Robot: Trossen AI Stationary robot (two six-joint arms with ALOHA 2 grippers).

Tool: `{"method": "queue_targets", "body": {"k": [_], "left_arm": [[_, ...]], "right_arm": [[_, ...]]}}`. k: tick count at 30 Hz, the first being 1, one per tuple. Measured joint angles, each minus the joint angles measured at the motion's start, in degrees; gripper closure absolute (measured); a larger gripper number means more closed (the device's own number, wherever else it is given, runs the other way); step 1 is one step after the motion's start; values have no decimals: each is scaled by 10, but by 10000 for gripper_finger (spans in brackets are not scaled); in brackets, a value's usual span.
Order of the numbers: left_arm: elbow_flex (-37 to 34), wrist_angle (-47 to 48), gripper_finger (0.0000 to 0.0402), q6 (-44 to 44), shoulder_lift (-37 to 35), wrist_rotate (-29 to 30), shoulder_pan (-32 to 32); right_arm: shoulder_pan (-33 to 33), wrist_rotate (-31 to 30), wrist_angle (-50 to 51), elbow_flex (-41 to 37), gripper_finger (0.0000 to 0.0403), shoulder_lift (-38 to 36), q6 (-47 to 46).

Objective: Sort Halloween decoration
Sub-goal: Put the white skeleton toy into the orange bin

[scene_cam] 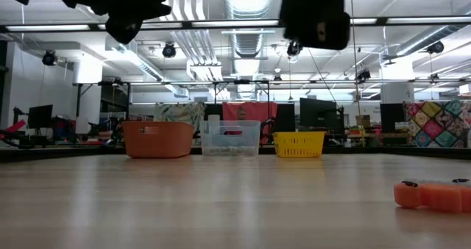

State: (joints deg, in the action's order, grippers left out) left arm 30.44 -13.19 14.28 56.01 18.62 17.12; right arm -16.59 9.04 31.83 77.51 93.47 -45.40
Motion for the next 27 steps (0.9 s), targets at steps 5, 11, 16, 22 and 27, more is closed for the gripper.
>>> {"method": "queue_targets", "body": {"k": [5, 11, 16, 22, 27], "left_arm": [[-2, 1, 308, 10, 12, 10, 19], [-1, -2, 308, 11, 15, 15, 20], [-1, -2, 308, 11, 17, 19, 20], [-1, -4, 308, 13, 27, 19, 20], [-1, -12, 308, 13, 33, 19, 20]], "right_arm": [[-18, 15, 149, 83, 335, 68, -13], [-43, 16, 294, 140, 335, 126, -35], [-73, 20, 326, 138, 335, 137, -80], [-107, 16, 323, 137, 335, 136, -159], [-123, -8, 283, 129, 320, 136, -184]]}}
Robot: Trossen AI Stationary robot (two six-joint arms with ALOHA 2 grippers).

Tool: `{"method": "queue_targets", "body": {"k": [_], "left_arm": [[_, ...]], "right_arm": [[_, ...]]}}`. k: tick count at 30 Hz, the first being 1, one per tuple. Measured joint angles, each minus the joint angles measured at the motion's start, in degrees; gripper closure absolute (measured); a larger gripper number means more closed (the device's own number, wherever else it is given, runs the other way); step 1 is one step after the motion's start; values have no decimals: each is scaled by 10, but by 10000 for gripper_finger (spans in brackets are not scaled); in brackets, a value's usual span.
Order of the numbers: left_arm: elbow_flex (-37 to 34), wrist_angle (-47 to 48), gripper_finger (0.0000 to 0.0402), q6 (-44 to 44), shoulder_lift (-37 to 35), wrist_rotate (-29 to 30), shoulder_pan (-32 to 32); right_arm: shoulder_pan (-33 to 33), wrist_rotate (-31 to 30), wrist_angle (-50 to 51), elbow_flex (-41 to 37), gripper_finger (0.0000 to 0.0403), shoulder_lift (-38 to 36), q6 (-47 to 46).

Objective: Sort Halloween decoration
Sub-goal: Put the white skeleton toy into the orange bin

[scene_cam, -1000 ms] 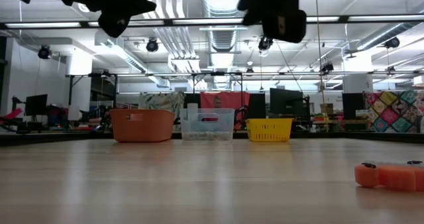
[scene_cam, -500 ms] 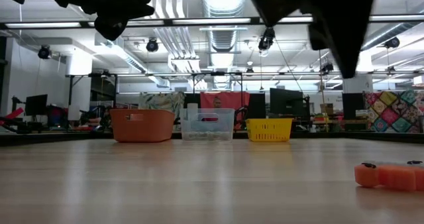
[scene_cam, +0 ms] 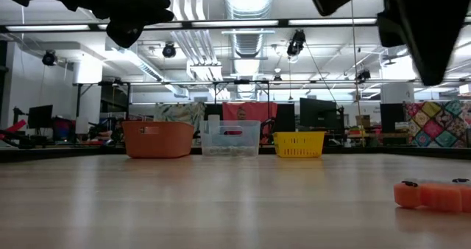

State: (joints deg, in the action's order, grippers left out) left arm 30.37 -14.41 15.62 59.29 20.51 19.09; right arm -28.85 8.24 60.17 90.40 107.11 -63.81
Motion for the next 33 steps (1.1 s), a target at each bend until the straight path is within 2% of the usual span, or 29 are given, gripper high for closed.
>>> {"method": "queue_targets", "body": {"k": [5, 12, 23, 33], "left_arm": [[0, 0, 308, 2, 3, 0, 0], [0, 0, 308, 1, 3, 0, 0], [0, 0, 308, 0, 2, 1, 0], [0, -1, 308, -1, 2, 32, 0]], "right_arm": [[0, -33, -56, -19, 293, 0, -1], [2, -37, -120, -66, 266, 0, -9], [4, -33, -231, -150, 261, 0, -16], [6, -37, -272, -188, 263, 0, -16]]}}
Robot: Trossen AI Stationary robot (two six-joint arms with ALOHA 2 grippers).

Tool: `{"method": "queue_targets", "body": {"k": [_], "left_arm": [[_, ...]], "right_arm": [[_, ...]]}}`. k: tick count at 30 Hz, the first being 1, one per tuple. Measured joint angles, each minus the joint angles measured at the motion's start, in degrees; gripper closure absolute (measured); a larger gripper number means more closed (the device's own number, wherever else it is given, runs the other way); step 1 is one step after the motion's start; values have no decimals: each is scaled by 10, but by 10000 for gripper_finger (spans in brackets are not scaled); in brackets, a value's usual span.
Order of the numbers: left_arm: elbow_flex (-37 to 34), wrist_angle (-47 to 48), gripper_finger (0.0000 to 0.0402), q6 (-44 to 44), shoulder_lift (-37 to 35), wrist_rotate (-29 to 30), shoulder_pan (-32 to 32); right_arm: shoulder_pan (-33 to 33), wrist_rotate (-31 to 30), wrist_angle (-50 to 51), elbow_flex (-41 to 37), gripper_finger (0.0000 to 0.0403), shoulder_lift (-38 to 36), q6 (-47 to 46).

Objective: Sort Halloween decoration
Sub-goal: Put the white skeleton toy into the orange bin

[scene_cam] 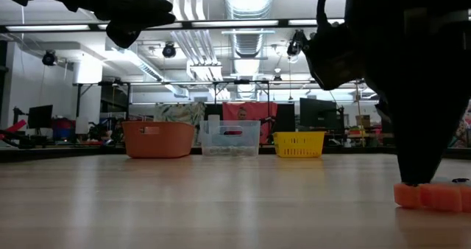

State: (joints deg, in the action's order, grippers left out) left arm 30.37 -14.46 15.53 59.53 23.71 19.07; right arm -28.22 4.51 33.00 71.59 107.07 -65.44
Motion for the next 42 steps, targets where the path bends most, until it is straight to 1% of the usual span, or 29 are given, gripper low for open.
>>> {"method": "queue_targets", "body": {"k": [6, 17, 25, 33, 38, 40, 42], "left_arm": [[0, 0, 308, 0, 0, 0, 0], [0, -1, 308, 0, 0, 0, 0], [0, -1, 308, 0, 0, 0, 0], [0, -6, 308, -13, -23, 0, 0], [0, -7, 308, -30, -52, 0, 2], [0, -6, 308, -39, -65, 0, 3], [0, -9, 308, -49, -78, 0, 4]], "right_arm": [[6, 0, -37, -24, 283, -2, 8], [17, -11, -52, -27, 368, -1, 44], [28, -14, -49, -25, 388, -4, 84], [77, -30, -46, -17, 390, -40, 194], [124, -83, -59, -17, 390, -73, 284], [148, -104, -92, -17, 390, -83, 326], [173, -108, -147, -17, 390, -87, 373]]}}
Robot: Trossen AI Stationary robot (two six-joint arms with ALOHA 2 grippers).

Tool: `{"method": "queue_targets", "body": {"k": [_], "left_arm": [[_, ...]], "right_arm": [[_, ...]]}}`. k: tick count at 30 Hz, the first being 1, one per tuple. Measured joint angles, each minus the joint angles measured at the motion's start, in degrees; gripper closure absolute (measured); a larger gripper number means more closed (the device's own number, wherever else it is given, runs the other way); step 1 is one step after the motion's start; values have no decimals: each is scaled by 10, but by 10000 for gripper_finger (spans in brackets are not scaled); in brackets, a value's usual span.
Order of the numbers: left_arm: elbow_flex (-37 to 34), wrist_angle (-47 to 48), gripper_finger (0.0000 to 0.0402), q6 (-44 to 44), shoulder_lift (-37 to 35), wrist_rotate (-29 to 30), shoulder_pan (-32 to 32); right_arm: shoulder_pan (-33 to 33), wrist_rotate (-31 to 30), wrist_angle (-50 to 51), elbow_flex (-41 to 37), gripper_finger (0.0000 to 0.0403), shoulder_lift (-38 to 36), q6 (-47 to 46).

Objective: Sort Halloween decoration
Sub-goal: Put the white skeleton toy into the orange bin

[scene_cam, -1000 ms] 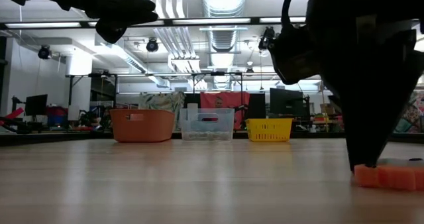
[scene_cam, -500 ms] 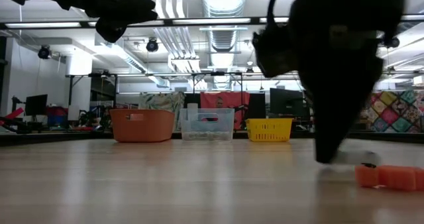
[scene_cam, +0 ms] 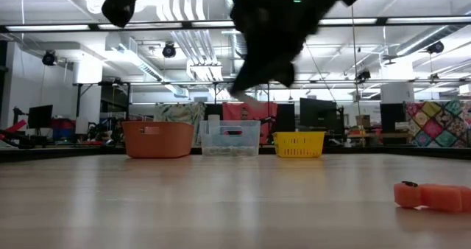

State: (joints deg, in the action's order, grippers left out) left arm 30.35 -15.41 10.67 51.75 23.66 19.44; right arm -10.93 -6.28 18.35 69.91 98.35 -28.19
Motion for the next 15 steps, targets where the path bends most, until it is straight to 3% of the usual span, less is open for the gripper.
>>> {"method": "queue_targets", "body": {"k": [8, 12, 15], "left_arm": [[0, -35, 308, -44, -40, -2, 3], [0, -36, 308, -61, -61, -2, 3], [0, -35, 308, -67, -76, -2, 3]], "right_arm": [[102, 3, -339, 1, 390, 25, 201], [149, 3, -521, 1, 390, 65, 251], [186, 3, -602, 10, 390, 98, 263]]}}
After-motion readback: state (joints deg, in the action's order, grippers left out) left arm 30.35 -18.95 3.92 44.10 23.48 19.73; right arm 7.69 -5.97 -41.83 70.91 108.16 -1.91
